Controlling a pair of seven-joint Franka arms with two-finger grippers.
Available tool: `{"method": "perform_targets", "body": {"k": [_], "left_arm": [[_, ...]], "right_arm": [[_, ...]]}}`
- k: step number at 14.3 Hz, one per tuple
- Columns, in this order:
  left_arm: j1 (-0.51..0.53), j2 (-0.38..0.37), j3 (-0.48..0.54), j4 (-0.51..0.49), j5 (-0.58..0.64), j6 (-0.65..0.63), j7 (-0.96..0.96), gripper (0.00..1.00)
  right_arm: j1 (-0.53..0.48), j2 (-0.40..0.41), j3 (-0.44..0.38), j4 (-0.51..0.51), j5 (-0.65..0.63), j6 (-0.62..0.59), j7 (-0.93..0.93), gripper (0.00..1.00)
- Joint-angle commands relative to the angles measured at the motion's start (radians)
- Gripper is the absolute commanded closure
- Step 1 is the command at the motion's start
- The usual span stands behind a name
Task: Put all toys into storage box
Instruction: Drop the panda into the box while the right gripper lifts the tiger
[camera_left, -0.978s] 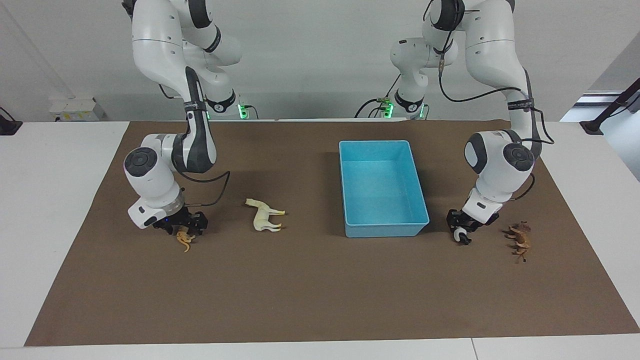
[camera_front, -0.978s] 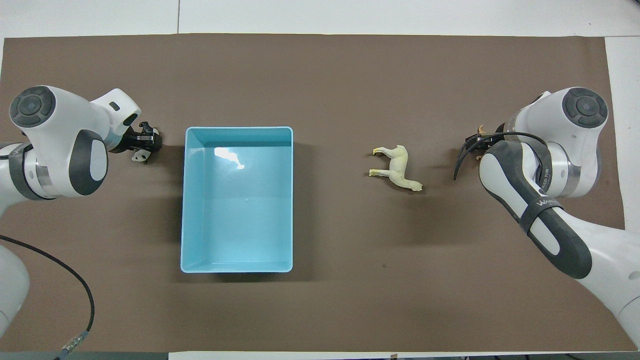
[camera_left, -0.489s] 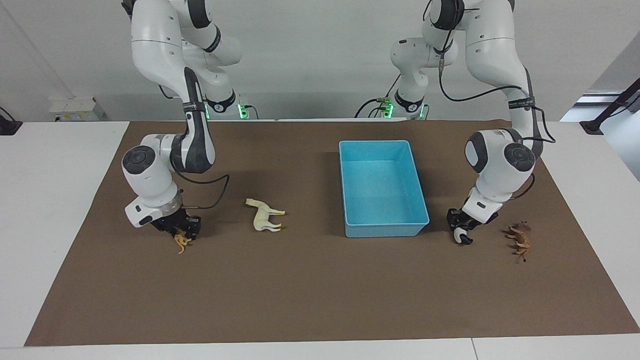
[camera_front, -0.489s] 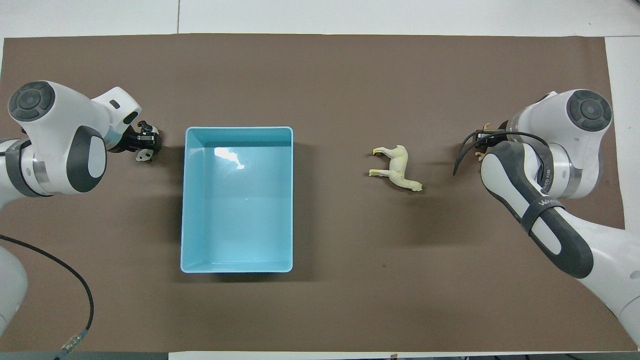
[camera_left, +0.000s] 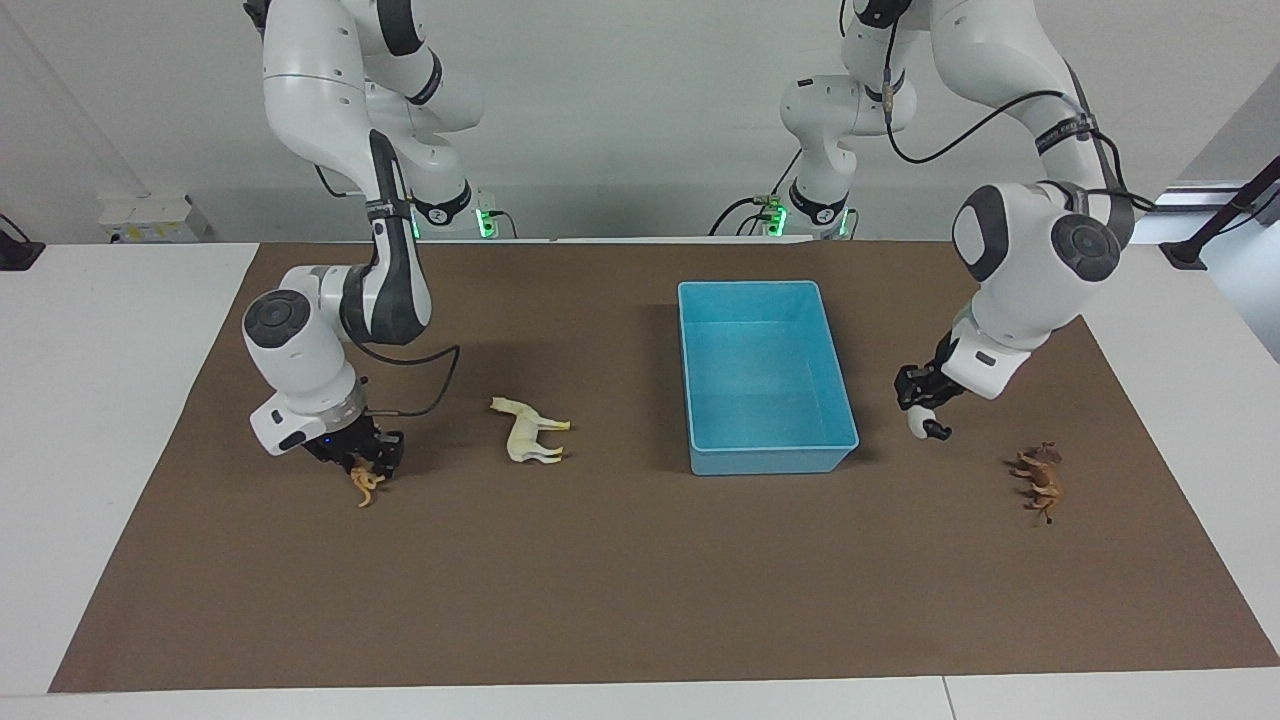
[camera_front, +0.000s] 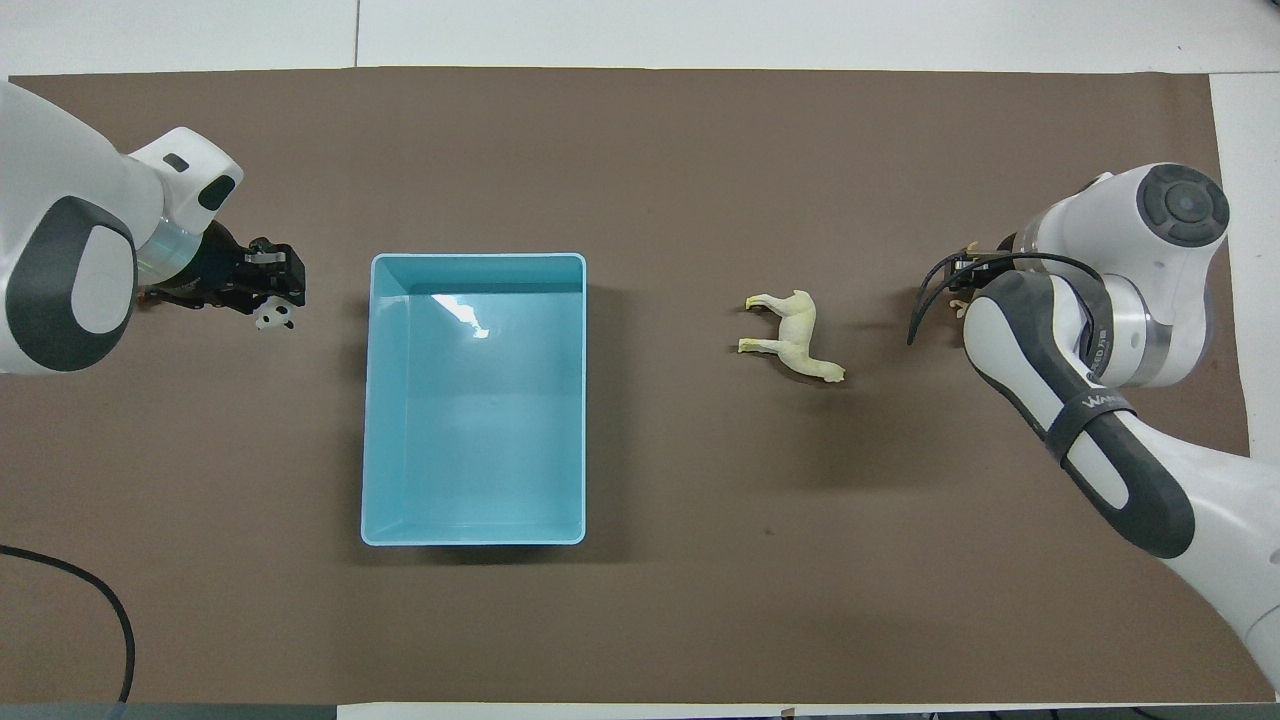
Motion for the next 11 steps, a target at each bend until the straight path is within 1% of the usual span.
{"method": "perform_targets", "body": {"k": [1,2,4,6,8,9,10,11], "left_arm": [[-0.11,-0.053,-0.003,-0.016,-0.029,-0.062,-0.196,0.8],[-0.162,-0.058,-0.003,-0.034,-0.031,-0.056,-0.26,0.8],[-0.242,-0.092,-0.003,-0.114,-0.031,-0.003,-0.378,0.79],[-0.29,-0.138,-0.005,-0.233,-0.034,0.106,-0.455,0.78],[-0.316,-0.178,-0.005,-0.345,-0.035,0.212,-0.479,0.76],[-0.318,-0.186,-0.005,-0.367,-0.035,0.227,-0.48,0.67],[-0.321,-0.189,-0.005,-0.37,-0.035,0.223,-0.482,0.53],[-0.321,-0.189,-0.005,-0.37,-0.035,0.218,-0.482,0.36]], "right_arm": [[-0.001,-0.07,0.002,0.065,0.007,-0.145,0.012,1.0],[-0.001,-0.094,0.002,0.082,0.007,-0.188,0.012,1.0],[-0.001,-0.136,0.002,0.122,0.007,-0.274,0.007,1.0],[0.0,-0.174,0.005,0.171,0.007,-0.366,0.007,1.0],[-0.001,-0.2,0.042,0.229,0.009,-0.455,0.015,1.0],[0.0,-0.214,0.047,0.252,0.009,-0.489,0.016,1.0],[0.002,-0.223,0.05,0.271,0.009,-0.515,0.018,1.0],[0.005,-0.234,0.067,0.282,0.009,-0.533,0.019,1.0]]}}
